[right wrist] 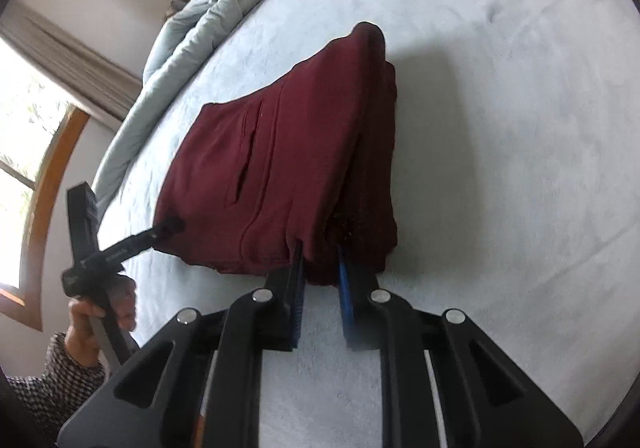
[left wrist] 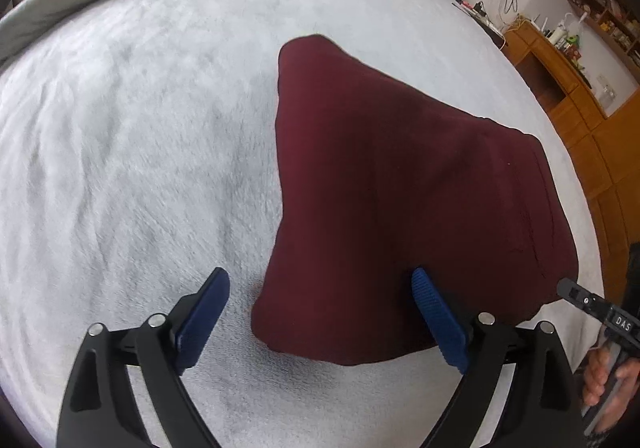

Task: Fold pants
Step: 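Open the right tool and press the folded bundle flat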

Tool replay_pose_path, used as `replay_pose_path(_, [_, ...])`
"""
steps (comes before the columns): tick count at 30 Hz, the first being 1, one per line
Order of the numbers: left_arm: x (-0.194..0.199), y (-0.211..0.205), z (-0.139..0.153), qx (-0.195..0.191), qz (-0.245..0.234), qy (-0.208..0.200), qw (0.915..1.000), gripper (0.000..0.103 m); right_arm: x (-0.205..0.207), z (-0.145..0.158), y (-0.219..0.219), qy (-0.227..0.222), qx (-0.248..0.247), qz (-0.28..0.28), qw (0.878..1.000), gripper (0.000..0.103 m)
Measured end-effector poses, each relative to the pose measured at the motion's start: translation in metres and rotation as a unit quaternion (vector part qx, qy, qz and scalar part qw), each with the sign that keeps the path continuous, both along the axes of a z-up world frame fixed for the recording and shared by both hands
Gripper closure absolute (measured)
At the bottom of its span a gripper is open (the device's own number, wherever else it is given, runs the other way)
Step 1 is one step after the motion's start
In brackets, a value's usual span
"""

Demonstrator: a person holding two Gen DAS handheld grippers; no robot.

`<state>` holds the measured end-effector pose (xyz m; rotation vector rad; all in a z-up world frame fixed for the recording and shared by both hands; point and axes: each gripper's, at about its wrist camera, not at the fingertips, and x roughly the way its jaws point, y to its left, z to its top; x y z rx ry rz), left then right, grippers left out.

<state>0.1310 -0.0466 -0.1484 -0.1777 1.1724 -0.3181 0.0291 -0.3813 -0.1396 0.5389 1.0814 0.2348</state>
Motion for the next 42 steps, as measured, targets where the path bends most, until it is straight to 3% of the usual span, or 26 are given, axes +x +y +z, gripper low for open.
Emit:
replay_pose_path(5, [-0.006,0.003,0.017,0.003,0.005,-0.007,1.0,0.012,-0.003,0.017,0.003,-0.01,0.008,-0.004,1.0,0.076])
replay_pose_path(10, [-0.016,-0.003,0.044,0.033,0.0,-0.032,0.999,0.011,-0.011,0.051,0.013,-0.039,-0.013,0.0,0.999,0.076])
replay_pose_path(14, [-0.017,-0.012,0.046,0.051,-0.001,-0.042,0.9978,0.01,-0.002,0.063,0.035,-0.057,-0.051,0.014,0.997,0.076])
replay_pose_path(19, [-0.01,-0.017,0.027,0.055,0.004,-0.022,0.9982,0.01,0.009,0.039,0.045,-0.03,-0.067,0.018,0.997,0.077])
replay_pose_path(24, [-0.001,-0.016,0.0,0.044,0.005,0.018,0.9989,0.009,0.01,0.013,0.037,-0.008,-0.071,-0.003,0.997,0.092])
replay_pose_path(27, [-0.003,-0.013,0.008,0.041,0.01,0.01,0.9991,0.009,0.008,0.016,0.031,-0.016,-0.047,-0.014,0.999,0.091])
replay_pose_path(29, [-0.011,-0.015,0.024,0.062,0.008,-0.017,0.9979,0.01,0.004,0.025,0.032,-0.024,-0.047,-0.019,0.998,0.086])
replay_pose_path(31, [-0.019,-0.015,0.037,0.069,0.004,-0.031,0.9972,0.01,-0.003,0.042,0.04,-0.038,-0.068,-0.018,0.997,0.067])
replay_pose_path(33, [-0.03,-0.014,0.054,0.074,0.006,-0.043,0.9963,0.006,-0.011,0.058,0.05,-0.048,-0.097,-0.016,0.994,0.064])
replay_pose_path(35, [-0.04,-0.012,0.067,0.072,0.009,-0.054,0.9959,0.004,-0.018,0.069,0.057,-0.049,-0.115,-0.022,0.992,0.049])
replay_pose_path(36, [-0.044,-0.012,0.072,0.072,0.009,-0.058,0.9957,0.004,-0.022,0.074,0.059,-0.052,-0.12,-0.027,0.991,0.033])
replay_pose_path(38, [-0.052,-0.011,0.083,0.082,0.012,-0.063,0.9945,0.004,-0.029,0.083,0.065,-0.057,-0.125,-0.023,0.99,0.03])
replay_pose_path(40, [-0.059,-0.012,0.092,0.09,0.007,-0.067,0.9936,0.004,-0.034,0.089,0.069,-0.057,-0.129,-0.023,0.99,0.01])
replay_pose_path(42, [-0.063,-0.013,0.099,0.1,0.004,-0.069,0.9926,0.004,-0.04,0.094,0.073,-0.051,-0.135,-0.021,0.989,0.01])
